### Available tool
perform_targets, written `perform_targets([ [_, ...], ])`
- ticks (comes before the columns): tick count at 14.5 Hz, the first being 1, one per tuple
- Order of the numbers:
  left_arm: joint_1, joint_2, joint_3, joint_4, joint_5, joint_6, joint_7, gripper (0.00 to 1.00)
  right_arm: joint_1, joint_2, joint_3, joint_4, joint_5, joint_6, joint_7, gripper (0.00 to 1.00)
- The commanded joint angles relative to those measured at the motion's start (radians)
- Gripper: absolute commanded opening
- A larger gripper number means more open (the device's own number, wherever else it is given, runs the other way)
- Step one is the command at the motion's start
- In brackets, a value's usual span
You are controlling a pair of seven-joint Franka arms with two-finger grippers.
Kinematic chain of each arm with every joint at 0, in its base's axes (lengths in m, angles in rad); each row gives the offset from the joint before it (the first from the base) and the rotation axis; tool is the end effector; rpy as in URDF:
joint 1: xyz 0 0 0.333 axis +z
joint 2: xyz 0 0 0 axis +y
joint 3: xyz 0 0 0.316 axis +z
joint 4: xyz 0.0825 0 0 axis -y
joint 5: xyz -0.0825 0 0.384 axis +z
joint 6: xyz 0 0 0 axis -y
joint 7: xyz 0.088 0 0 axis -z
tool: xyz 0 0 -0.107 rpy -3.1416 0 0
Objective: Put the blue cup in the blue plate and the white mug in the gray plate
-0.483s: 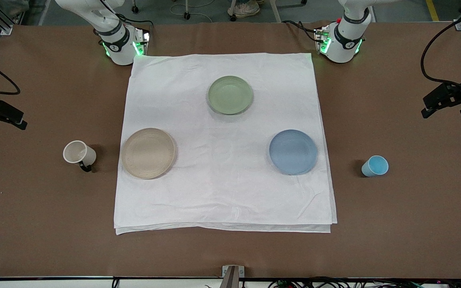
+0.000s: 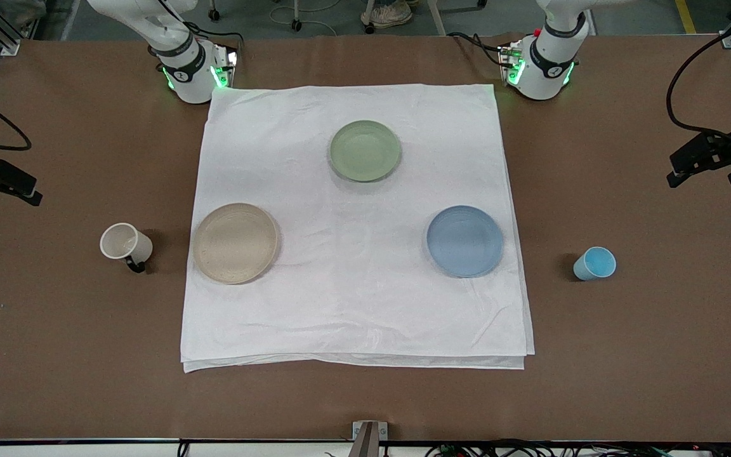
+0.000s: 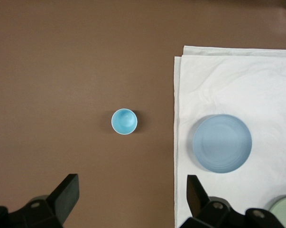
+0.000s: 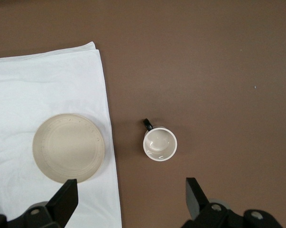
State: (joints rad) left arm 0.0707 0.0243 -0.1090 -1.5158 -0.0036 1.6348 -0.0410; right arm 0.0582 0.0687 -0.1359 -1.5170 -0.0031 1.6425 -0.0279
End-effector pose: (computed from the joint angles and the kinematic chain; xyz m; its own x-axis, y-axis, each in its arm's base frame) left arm 0.5687 -0.0213 0.6430 0.9955 0.0034 0.0944 0.0024 -0.9999 0.0101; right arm 0.5814 -0.0427 0.6179 0.9972 -0.0486 0.0570 -0.0495 -0.9987 0.0140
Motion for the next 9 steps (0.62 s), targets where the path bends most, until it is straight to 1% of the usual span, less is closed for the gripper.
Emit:
perform_targets([
  [1, 0.006, 0.078, -0.001, -0.007, -0.033, -0.013, -0.007, 1.0, 0.012, -0.021, -0.005, -0.037, -0.017, 0.017, 0.008, 1.0],
  [3, 0.006, 0.13, 0.0, -0.091, -0.021, 0.029, -0.007, 1.0, 0.011, 0.037, -0.005, -0.04, -0.017, 0.026, 0.009, 1.0],
  [5, 0.008, 0.169, 0.002, -0.197, -0.009, 0.159, -0.007, 1.0, 0.015, 0.117, -0.005, -0.043, -0.015, 0.062, 0.01, 1.0],
  [6, 0.006, 0.193, 0.002, -0.242, 0.016, 0.231, -0.011, 1.0, 0.017, 0.162, -0.004, -0.045, -0.014, 0.08, 0.01, 1.0],
  [7, 0.005, 0.231, 0.002, -0.268, 0.042, 0.29, -0.037, 1.0, 0.017, 0.213, -0.004, -0.045, -0.014, 0.107, 0.008, 1.0],
  [9, 0.003, 0.317, 0.0, -0.271, 0.088, 0.35, -0.085, 1.0, 0.014, 0.297, -0.004, -0.045, -0.012, 0.151, -0.038, 1.0],
])
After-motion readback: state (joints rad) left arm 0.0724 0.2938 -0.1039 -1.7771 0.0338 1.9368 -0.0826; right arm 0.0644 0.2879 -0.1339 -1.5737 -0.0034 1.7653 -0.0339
